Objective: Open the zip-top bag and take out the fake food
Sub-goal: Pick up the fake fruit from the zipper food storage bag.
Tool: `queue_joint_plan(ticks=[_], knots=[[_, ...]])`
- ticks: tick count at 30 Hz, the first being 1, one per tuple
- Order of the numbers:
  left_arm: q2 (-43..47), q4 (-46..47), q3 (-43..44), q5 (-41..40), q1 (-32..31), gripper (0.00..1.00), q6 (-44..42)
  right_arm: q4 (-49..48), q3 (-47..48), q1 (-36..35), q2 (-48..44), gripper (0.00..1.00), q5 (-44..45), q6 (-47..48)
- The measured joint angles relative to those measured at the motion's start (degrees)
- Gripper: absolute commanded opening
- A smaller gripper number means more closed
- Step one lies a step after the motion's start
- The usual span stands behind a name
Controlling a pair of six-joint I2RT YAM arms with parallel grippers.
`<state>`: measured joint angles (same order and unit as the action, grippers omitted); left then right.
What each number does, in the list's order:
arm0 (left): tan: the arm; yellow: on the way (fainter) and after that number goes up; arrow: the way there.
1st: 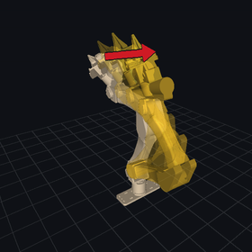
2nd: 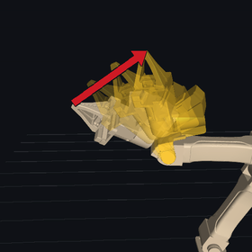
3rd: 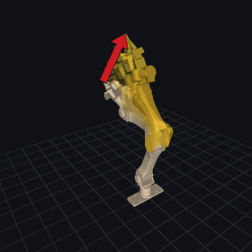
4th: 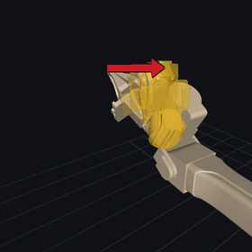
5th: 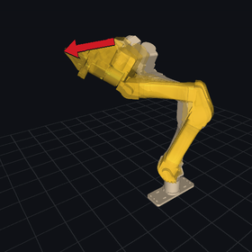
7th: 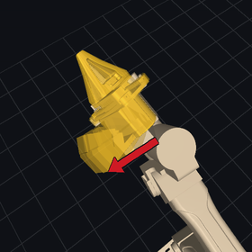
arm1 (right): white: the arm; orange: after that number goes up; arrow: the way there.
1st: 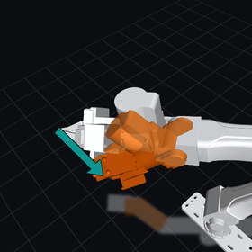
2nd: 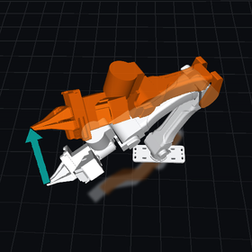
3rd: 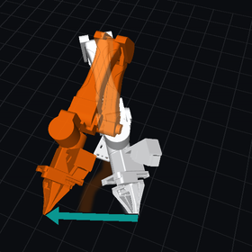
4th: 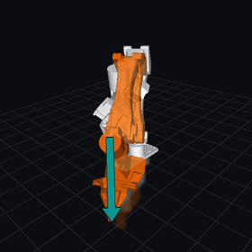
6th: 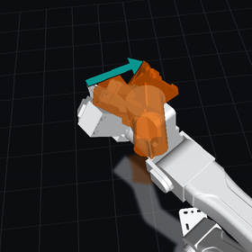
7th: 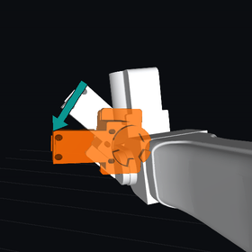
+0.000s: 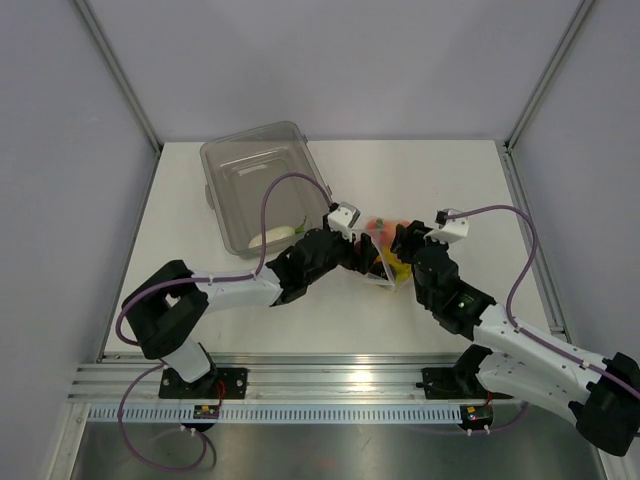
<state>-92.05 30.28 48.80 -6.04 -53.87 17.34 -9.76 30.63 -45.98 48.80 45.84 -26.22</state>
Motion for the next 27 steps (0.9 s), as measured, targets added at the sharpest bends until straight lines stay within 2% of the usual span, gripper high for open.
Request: queue_joint_plan(ticks=[4, 10, 17, 27], knots=[[0.00, 1.62, -2.86, -2.38, 0.00, 0.81, 0.68, 1.42, 1.18, 3.08, 4.48, 0.55, -1.70, -1.38], [-0.50, 3.87, -4.35, -4.48, 0.00, 0.81, 0.13, 2.03, 2.01, 13.40, 6.78, 0.64, -10.10, -5.66], [-1.14, 10.60, -7.19, -6.69, -0.31, 0.82, -3.34, 1.66, 4.11, 15.93, 11.93, 0.68, -16.72, -9.53], [-3.72, 14.12, -7.39, -7.67, -2.67, 0.83, -7.23, 9.62, 22.88, 17.35, 29.14, 0.59, -20.09, -11.76]])
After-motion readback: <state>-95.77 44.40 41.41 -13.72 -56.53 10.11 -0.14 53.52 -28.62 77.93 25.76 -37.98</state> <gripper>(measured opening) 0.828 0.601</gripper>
